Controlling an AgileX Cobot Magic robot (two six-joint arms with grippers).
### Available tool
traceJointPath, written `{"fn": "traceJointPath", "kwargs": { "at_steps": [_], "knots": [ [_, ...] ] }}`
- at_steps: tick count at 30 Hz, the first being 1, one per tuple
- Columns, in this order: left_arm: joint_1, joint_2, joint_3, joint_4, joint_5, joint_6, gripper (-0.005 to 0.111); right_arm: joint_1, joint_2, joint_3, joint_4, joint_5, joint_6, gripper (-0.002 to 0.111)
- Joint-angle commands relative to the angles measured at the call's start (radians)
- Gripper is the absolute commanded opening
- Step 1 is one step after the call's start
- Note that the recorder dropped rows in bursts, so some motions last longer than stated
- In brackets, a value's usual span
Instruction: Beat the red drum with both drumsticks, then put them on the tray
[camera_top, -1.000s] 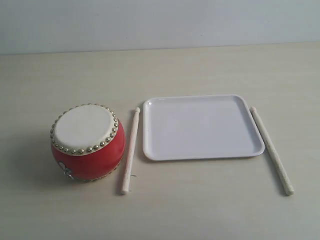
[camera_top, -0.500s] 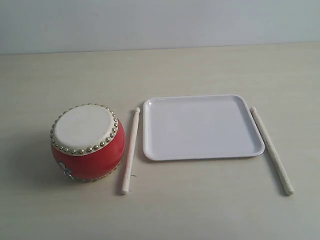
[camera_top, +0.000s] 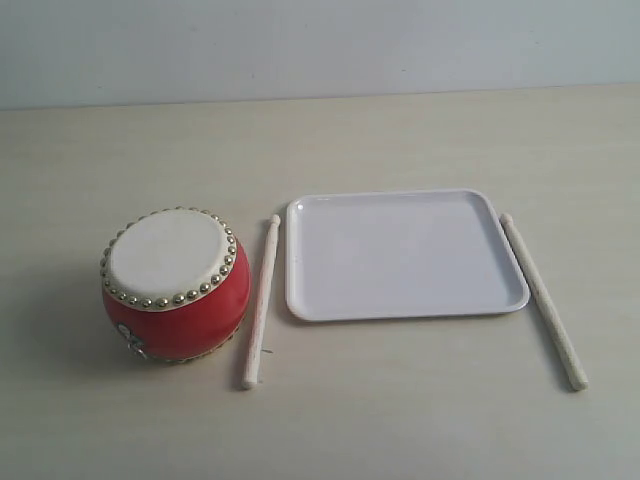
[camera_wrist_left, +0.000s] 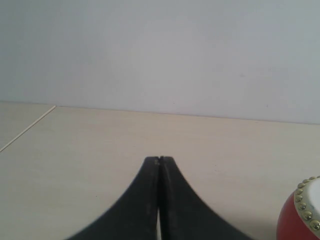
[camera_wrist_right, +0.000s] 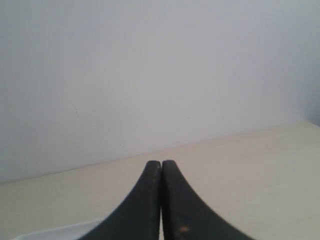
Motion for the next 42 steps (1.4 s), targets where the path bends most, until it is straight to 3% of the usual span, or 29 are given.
{"fn": "traceJointPath", "kwargs": {
  "at_steps": [1, 6, 15, 20, 26, 34, 42],
  "knots": [
    [0.004, -0.004, 0.003, -0.004, -0.002, -0.001, 0.000, 0.001, -0.006, 0.005, 0.011, -0.105, 0.005, 0.000],
    [0.004, -0.004, 0.003, -0.004, -0.002, -0.001, 0.000, 0.001, -0.006, 0.005, 0.035, -0.242, 0.010, 0.000],
    [0.004, -0.004, 0.003, -0.004, -0.002, -0.001, 0.000, 0.001, -0.006, 0.005, 0.229, -0.504, 0.216, 0.000],
    [0.004, -0.004, 0.003, -0.004, -0.002, -0.001, 0.000, 0.001, 0.193, -0.259, 0.226, -0.234, 0.066, 0.000],
    [0.004, -0.004, 0.003, -0.004, -0.002, -0.001, 0.000, 0.001, 0.496, -0.528, 0.107, -0.063, -0.062, 0.000],
    [0.004, -0.004, 0.003, -0.004, -0.002, -0.001, 0.000, 0.001, 0.935, -0.922, 0.093, 0.669, -0.315, 0.003],
    [0.004, -0.004, 0.003, -0.004, -0.002, -0.001, 0.000, 0.001, 1.274, -0.899, 0.090, 0.895, -0.339, 0.005]
  ]
}}
